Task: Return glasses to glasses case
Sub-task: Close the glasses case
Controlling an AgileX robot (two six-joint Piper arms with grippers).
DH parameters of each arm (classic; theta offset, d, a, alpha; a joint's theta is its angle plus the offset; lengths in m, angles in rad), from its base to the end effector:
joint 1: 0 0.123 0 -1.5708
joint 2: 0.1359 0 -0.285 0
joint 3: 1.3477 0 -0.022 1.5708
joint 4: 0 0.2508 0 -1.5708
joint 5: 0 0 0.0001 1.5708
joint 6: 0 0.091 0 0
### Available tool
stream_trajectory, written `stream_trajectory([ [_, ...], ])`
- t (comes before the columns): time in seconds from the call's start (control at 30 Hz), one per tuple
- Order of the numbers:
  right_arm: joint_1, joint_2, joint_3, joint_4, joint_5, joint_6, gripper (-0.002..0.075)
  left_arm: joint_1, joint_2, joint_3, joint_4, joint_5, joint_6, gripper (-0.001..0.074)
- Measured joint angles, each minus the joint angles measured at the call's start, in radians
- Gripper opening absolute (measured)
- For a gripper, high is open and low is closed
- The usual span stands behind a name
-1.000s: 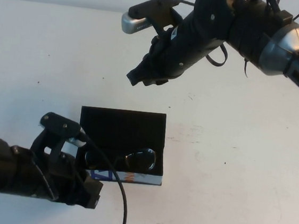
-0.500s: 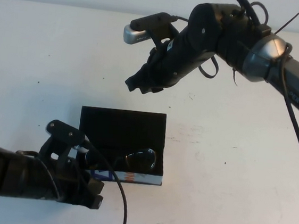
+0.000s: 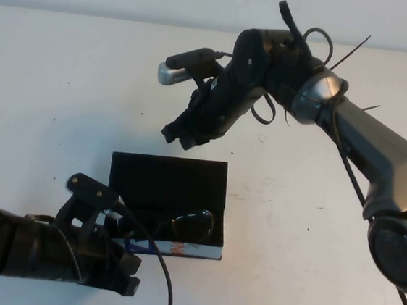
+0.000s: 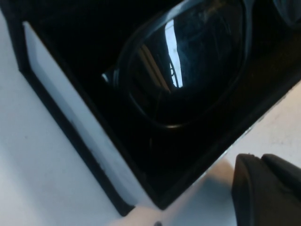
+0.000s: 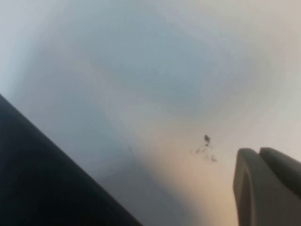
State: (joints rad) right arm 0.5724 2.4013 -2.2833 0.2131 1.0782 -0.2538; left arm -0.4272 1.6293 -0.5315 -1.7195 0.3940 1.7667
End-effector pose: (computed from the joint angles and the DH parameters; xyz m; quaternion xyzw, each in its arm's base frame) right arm 0.4333 0.2994 0.2195 -0.3634 0.8976 0.1375 0.2084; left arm 0.2186 -0.1376 0.1335 0.2716 0.8957 -0.2391 0.2585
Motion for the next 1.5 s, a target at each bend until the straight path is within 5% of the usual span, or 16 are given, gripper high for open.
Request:
stream_trajectory([
  [1.23, 0.000, 0.039, -0.084, 0.143, 0.153, 0.018, -0.0011, 0.001, 0.038, -0.015, -0.025, 0.021, 0.015, -0.0001],
  [1.5, 0.016, -0.039, 0.021, 0.143, 0.153, 0.020, -0.0011, 0.001, 0.038, -0.015, -0.025, 0.021, 0.015, -0.0001],
])
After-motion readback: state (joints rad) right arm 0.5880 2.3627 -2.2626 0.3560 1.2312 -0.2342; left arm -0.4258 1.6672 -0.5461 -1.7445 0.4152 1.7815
